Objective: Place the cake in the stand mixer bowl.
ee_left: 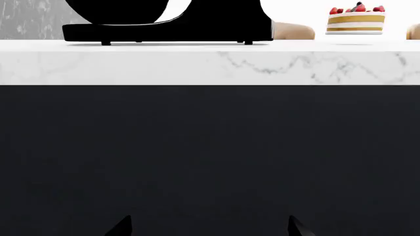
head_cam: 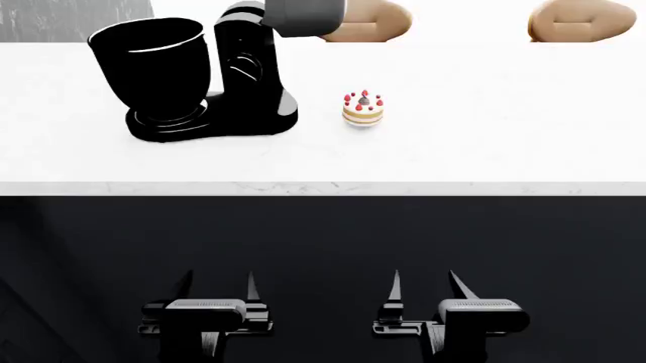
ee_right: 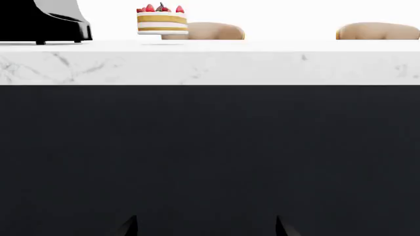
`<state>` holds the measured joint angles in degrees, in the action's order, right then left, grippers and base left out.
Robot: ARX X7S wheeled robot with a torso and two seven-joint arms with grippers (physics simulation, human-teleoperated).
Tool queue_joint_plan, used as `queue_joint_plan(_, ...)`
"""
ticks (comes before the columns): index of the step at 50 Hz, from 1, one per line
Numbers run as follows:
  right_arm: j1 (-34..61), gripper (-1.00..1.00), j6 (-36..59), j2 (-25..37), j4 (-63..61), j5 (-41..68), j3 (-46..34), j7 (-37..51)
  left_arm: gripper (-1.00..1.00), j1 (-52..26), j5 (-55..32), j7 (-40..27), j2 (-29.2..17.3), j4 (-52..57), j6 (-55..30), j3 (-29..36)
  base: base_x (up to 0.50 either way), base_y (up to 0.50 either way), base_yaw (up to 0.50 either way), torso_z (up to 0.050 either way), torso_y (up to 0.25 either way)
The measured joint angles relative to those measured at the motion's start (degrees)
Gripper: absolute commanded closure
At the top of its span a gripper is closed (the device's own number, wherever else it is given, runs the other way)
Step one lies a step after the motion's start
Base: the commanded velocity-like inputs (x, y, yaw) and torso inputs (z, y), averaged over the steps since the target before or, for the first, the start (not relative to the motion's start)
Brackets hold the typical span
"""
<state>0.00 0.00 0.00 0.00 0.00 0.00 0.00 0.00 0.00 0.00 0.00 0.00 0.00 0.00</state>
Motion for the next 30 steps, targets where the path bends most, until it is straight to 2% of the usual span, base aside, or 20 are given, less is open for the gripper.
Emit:
queue_joint_plan(10, 0.0, -1.0, 0.98, 1.09, -0.48, 1.63, -1.1, 1.26, -1.0, 0.14, -0.96, -1.22, -1.13, 0.02, 0.01, 1.47, 0.0, 0.0, 0.0, 0.0, 0.0)
queue_joint_plan(30, -0.59, -1.0, 0.53, 3.36, -0.98, 4.41, -3.67, 3.41, -1.0, 0.42, -1.71, -4.02, -3.64, 1.51, -0.83, 4.53, 0.0, 0.0, 0.0, 0.05, 0.0)
